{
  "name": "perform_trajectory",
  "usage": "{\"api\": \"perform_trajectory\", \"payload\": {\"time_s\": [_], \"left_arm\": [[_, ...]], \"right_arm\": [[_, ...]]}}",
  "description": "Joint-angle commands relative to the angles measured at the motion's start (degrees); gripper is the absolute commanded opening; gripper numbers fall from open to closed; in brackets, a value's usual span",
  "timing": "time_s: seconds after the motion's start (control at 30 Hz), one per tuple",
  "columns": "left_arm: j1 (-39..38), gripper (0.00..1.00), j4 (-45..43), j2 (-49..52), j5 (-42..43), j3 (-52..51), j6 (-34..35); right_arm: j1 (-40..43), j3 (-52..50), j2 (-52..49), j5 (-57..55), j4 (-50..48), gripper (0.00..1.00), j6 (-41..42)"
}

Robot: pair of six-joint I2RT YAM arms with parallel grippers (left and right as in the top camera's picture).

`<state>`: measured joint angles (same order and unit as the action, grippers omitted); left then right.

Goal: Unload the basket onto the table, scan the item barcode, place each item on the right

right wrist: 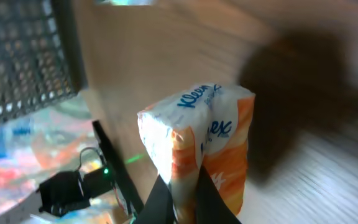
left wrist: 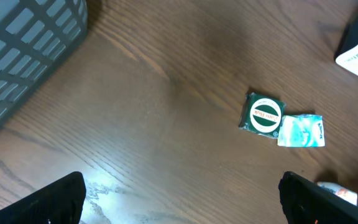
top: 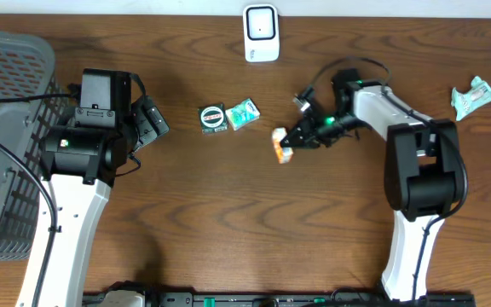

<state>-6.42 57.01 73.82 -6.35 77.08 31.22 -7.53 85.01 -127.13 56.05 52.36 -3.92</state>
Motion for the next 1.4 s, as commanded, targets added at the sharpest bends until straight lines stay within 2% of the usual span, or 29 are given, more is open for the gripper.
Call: {"api": "perform_trajectory", "payload": {"time_s": [0.0,0.2,0.33,0.43,0.57,0.7,0.8,0.87,0.9,0.93,0.97,1.0,1.2,1.37], "left_arm": [[0.24,0.98,0.20,-0.09,-0.35,0.79,-0.57],[0.24,0.98,0.20,-0.09,-0.35,0.79,-0.57],[0.24,0.98,0.20,-0.09,-0.35,0.79,-0.57],[0.24,0.98,0.20,-0.09,-0.35,0.79,-0.57],[0.24,0.98,0.20,-0.09,-0.35,0.79,-0.57],[0.24,0.98,0.20,-0.09,-0.35,0.79,-0.57],[0.24,0.98,0.20,-0.09,-0.35,0.79,-0.57],[0.24,0.98,0.20,-0.09,-0.35,0.79,-0.57],[0.24,0.98,0.20,-0.09,-0.35,0.79,-0.57],[0.24,0.98,0.20,-0.09,-0.35,0.79,-0.57],[0.24,0.98,0.20,-0.09,-0.35,0.79,-0.57],[0.24,0.98,0.20,-0.09,-0.35,0.79,-0.57],[0.24,0.98,0.17,-0.09,-0.35,0.79,-0.57],[0.24,0.98,0.20,-0.09,-0.35,0.79,-0.57]], "right_arm": [[4.35,0.42,0.17,-7.23,0.79,0.10,2.19],[8.83,8.90,0.17,-14.12,10.05,0.35,2.08],[8.48,15.04,0.17,-19.17,17.27,0.41,-0.74],[6.91,15.30,0.15,-20.31,18.47,0.53,-2.19],[4.83,12.92,0.15,-23.34,16.74,0.57,-2.08],[2.93,8.74,0.15,-23.61,12.15,0.54,-0.04],[2.43,3.65,0.13,-23.50,5.03,0.45,5.53],[2.43,1.84,0.13,-22.25,3.37,0.38,5.99],[2.43,1.31,0.13,-21.57,3.02,0.31,5.99],[2.45,1.01,0.13,-20.76,2.95,0.15,6.01],[2.45,1.05,0.13,-20.09,2.91,0.04,6.01],[2.45,1.29,0.17,-18.93,2.91,0.01,6.01],[3.89,9.16,0.20,-1.77,5.31,0.01,5.79],[4.55,14.97,0.20,19.19,4.70,0.01,-3.54]]}}
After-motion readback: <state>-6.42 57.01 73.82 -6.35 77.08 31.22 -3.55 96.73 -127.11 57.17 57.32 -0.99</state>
